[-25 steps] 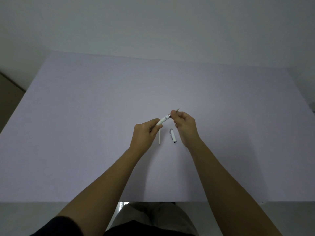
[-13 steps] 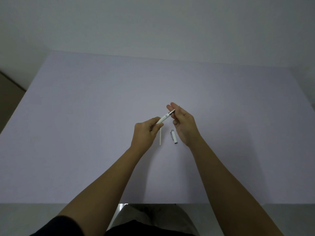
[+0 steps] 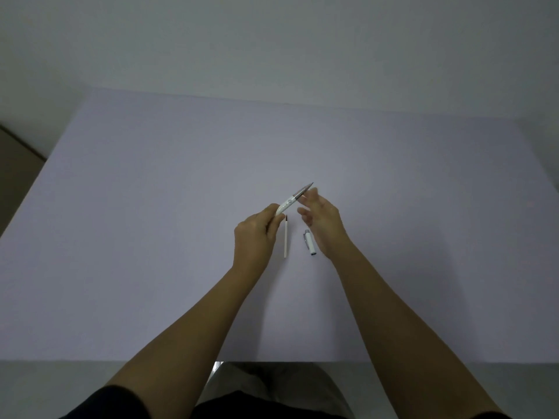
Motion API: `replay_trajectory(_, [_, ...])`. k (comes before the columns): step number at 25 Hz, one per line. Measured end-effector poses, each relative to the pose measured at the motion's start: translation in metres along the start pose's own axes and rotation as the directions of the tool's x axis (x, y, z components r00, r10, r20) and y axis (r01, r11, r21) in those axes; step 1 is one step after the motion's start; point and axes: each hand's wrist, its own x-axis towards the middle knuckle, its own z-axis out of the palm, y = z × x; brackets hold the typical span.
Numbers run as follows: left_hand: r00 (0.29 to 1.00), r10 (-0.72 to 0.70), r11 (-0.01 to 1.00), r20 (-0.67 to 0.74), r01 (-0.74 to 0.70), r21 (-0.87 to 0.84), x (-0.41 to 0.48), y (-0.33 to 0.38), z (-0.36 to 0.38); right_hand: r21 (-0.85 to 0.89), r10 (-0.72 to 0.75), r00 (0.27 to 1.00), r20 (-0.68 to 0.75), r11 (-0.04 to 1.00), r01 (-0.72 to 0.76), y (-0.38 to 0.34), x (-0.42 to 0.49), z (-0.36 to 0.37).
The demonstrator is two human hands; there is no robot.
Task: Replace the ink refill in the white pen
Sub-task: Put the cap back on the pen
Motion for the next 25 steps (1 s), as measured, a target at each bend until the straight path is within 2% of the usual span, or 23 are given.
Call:
replay_trajectory(1, [1.000, -0.022, 0.999, -0.001, 0.022, -0.031, 0.002, -0.001, -0.001, -0.120, 0.015, 0.997, -0.071, 0.993, -0.023, 0.008, 0.002, -0.004])
replay_trajectory(2, [0.999, -0.042, 0.997, -0.004, 0.042, -0.059, 0.003, -0.002, -0.003, -0.329, -0.009, 0.988, -0.152, 0.943, -0.042, 0.019, 0.005, -0.008])
replay_trajectory(3, [0.998, -0.061, 0.995, -0.006, 0.061, -0.084, 0.004, -0.002, -0.004, -0.546, -0.046, 0.981, -0.189, 0.835, -0.066, 0.030, 0.006, -0.012])
replay_trajectory(4, [0.997, -0.076, 0.991, -0.006, 0.075, -0.107, 0.004, -0.003, -0.006, -0.696, -0.065, 0.984, -0.168, 0.715, -0.072, 0.041, 0.006, -0.015])
replay_trajectory(5, [0.996, -0.087, 0.988, -0.004, 0.086, -0.125, 0.005, -0.004, -0.007, -0.776, -0.059, 0.990, -0.127, 0.627, -0.062, 0.051, 0.006, -0.017])
replay_trajectory(7, [0.996, -0.094, 0.986, -0.006, 0.092, -0.138, 0.007, -0.006, -0.010, -0.845, -0.034, 0.996, -0.079, 0.533, -0.048, 0.064, 0.006, -0.019])
replay_trajectory(9, [0.996, -0.088, 0.989, -0.006, 0.087, -0.121, 0.008, -0.007, -0.011, -0.867, -0.073, 0.992, -0.106, 0.495, -0.056, 0.068, 0.009, -0.019])
replay_trajectory(10, [0.996, -0.084, 0.991, -0.001, 0.083, -0.109, 0.007, -0.008, -0.011, -0.828, -0.075, 0.985, -0.154, 0.554, -0.087, 0.068, 0.010, -0.019])
replay_trajectory(11, [0.997, -0.077, 0.993, 0.009, 0.078, -0.092, 0.007, -0.010, -0.010, -0.711, -0.028, 0.974, -0.225, 0.688, -0.145, 0.065, 0.012, -0.019])
replay_trajectory(12, [0.997, -0.069, 0.995, 0.027, 0.071, -0.071, 0.005, -0.013, -0.009, -0.480, 0.083, 0.956, -0.283, 0.850, -0.216, 0.058, 0.013, -0.019])
replay_trajectory(13, [0.997, -0.064, 0.997, 0.050, 0.066, -0.048, 0.002, -0.015, -0.007, -0.186, 0.202, 0.940, -0.274, 0.948, -0.258, 0.051, 0.015, -0.019])
replay_trajectory(14, [0.995, -0.063, 0.997, 0.075, 0.065, -0.027, -0.002, -0.018, -0.005, 0.073, 0.279, 0.934, -0.223, 0.960, -0.269, 0.045, 0.017, -0.021])
replay_trajectory(15, [0.993, -0.067, 0.998, 0.098, 0.069, -0.010, -0.005, -0.020, -0.003, 0.235, 0.306, 0.935, -0.178, 0.936, -0.261, 0.039, 0.019, -0.024])
replay_trajectory(17, [0.988, -0.073, 0.997, 0.134, 0.071, 0.017, -0.011, -0.024, 0.000, 0.347, 0.300, 0.942, -0.152, 0.908, -0.233, 0.027, 0.021, -0.028])
replay_trajectory(21, [0.983, -0.047, 0.998, 0.180, 0.037, 0.055, -0.014, -0.023, 0.003, 0.456, 0.264, 0.949, -0.171, 0.875, -0.162, 0.015, 0.021, -0.034])
replay_trajectory(25, [0.983, -0.038, 0.998, 0.178, 0.027, 0.065, -0.010, -0.022, 0.004, 0.444, 0.219, 0.969, -0.110, 0.884, -0.150, 0.006, 0.018, -0.029])
